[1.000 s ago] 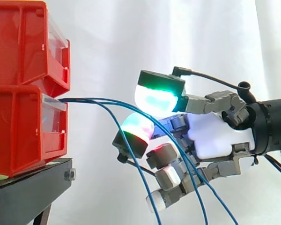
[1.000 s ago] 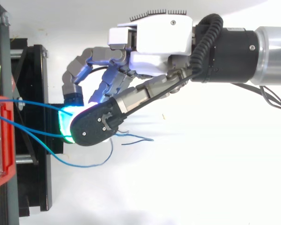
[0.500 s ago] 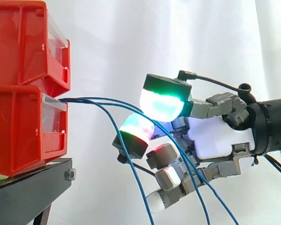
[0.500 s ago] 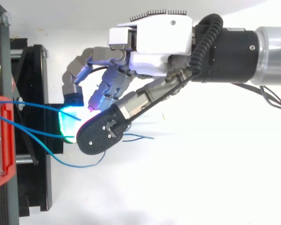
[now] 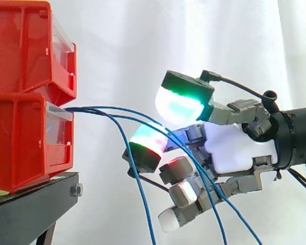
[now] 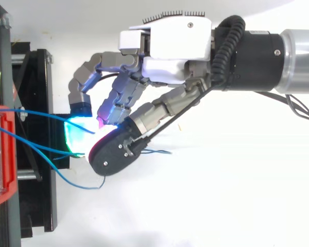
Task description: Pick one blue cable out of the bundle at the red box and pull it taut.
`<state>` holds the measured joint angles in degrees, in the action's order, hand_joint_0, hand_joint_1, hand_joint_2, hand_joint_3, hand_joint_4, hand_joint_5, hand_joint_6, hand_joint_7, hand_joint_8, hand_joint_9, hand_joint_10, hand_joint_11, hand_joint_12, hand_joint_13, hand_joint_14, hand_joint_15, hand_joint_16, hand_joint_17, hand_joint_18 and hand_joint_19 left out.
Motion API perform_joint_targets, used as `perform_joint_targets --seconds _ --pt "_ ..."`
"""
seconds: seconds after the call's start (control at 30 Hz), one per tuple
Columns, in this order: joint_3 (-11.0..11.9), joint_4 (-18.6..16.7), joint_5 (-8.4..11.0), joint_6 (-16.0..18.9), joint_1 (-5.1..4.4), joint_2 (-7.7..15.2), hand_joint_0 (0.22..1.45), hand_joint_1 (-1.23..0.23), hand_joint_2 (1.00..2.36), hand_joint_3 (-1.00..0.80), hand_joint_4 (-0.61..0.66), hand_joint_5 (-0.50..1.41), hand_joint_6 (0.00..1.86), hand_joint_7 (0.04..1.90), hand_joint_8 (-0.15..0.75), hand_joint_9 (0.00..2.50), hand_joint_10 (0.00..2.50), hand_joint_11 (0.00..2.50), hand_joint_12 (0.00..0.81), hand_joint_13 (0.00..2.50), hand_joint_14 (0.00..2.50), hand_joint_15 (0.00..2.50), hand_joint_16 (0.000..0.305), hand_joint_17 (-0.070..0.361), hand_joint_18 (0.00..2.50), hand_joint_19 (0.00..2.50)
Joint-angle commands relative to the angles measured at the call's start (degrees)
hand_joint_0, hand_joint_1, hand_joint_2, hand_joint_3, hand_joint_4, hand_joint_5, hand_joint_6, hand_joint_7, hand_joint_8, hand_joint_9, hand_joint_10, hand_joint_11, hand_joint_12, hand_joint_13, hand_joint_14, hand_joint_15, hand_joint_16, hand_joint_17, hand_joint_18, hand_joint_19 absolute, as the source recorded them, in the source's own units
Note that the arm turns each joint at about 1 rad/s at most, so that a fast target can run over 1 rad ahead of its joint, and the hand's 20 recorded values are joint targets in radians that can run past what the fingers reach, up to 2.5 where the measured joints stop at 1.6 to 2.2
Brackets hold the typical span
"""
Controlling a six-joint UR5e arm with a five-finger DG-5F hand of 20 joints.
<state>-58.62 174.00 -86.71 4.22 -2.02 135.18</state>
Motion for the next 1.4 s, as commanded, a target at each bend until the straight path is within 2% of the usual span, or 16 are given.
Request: perform_joint_targets --seconds 0.0,0.07,0.1,0.2,0.23,0.77,1.07,1.37 --pt "0.00 0.02 -0.04 0.00 -0.01 0.00 0.47 -0.67 1.00 -0.50 0.11 -0.19 0.95 0.85 0.349 1.03 0.00 1.21 0.430 1.04 0.02 0.71 0.061 0.137 0.70 0.29" --pt "0.00 0.02 -0.04 0.00 0.08 0.00 0.49 -0.63 1.00 -0.50 0.11 -0.19 0.94 0.85 0.342 1.03 0.00 1.22 0.426 1.03 0.02 0.72 0.059 0.134 0.69 0.30" --pt "0.00 -0.07 -0.04 0.00 -0.01 0.00 0.54 -0.57 1.00 -0.50 0.10 -0.20 0.93 0.88 0.322 1.02 0.01 1.21 0.413 1.02 0.02 0.72 0.056 0.126 0.66 0.33" --pt "0.00 -0.07 -0.04 0.00 -0.01 0.00 0.57 -0.55 1.00 -0.50 0.09 -0.20 0.93 0.89 0.314 1.02 0.01 1.22 0.405 1.01 0.02 0.72 0.055 0.123 0.64 0.34" --pt "0.00 0.02 -0.04 0.00 -0.01 0.00 0.59 -0.55 1.01 -0.44 0.08 -0.20 0.93 0.90 0.311 1.02 0.01 1.21 0.408 1.01 0.02 0.73 0.054 0.122 0.64 0.34" --pt "0.09 -0.07 0.05 -0.53 0.08 -0.09 0.59 -0.63 1.02 -0.18 0.08 -0.19 0.95 0.92 0.318 1.01 0.01 1.23 0.402 1.00 0.02 0.72 0.054 0.122 0.63 0.34" --pt "0.09 -0.07 0.05 -2.37 0.26 -0.09 0.60 -0.67 1.02 -0.10 0.05 -0.18 0.96 0.95 0.321 1.03 0.00 1.23 0.403 1.00 0.02 0.71 0.054 0.122 0.66 0.31" --pt "0.09 -0.07 0.05 -3.95 0.26 0.00 0.63 -0.74 1.02 -0.06 -0.01 -0.18 0.96 1.05 0.326 1.00 0.01 1.17 0.410 0.88 0.02 0.63 0.053 0.120 0.65 0.27"
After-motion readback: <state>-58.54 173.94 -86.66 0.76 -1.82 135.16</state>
